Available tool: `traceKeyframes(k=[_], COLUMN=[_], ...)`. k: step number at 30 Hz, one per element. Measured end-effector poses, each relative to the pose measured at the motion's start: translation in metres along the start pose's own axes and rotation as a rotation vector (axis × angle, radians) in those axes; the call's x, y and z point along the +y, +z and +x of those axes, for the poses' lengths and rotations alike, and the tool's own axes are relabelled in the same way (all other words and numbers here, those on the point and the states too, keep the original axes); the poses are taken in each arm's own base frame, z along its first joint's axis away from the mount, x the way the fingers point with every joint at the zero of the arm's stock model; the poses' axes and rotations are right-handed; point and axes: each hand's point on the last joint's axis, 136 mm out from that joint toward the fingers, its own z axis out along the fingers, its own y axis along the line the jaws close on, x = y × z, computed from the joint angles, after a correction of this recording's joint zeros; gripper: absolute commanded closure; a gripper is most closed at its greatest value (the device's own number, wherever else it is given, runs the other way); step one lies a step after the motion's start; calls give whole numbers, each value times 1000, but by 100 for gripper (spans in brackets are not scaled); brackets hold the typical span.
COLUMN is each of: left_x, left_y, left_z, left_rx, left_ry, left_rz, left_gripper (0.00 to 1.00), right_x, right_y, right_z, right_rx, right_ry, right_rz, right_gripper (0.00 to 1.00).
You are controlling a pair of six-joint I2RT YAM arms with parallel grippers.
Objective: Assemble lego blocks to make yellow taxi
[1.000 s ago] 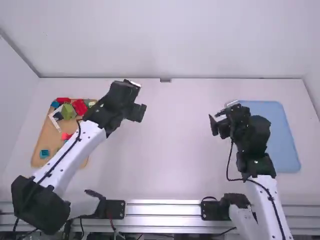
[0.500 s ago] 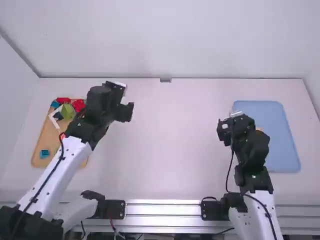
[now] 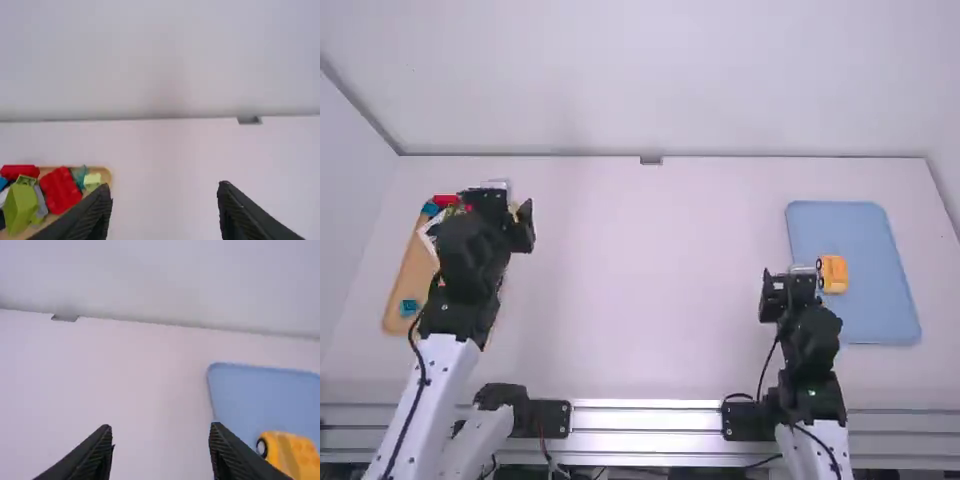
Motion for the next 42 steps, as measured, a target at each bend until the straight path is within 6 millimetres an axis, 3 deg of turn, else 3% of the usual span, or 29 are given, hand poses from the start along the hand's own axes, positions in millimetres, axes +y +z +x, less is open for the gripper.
traceKeyframes(k=[6,15,22,30,37,42], left_x=[0,0,0,0,-1,-1], left_y=[-19,-38,-43,-44,-42,-44], left_z=[19,77,110,142,166,160], left_rx=[-44,-37,-38,-41,-37,-82], left_ry=[0,-1,-4,-8,-7,-8], left_rz=[-1,-1,-1,0,0,0], left_gripper=[65,86,98,100,100,100], right_x=[2,0,-1,-1,-1,-1], right_y=[1,-12,-13,-13,-13,-13], right_z=[32,-3,-6,-6,-6,-6], right_rx=[3,-168,-185,-184,-184,-184], right_ry=[56,73,74,74,75,72], right_rz=[1,10,11,11,11,13], right_gripper=[68,84,92,100,100,100])
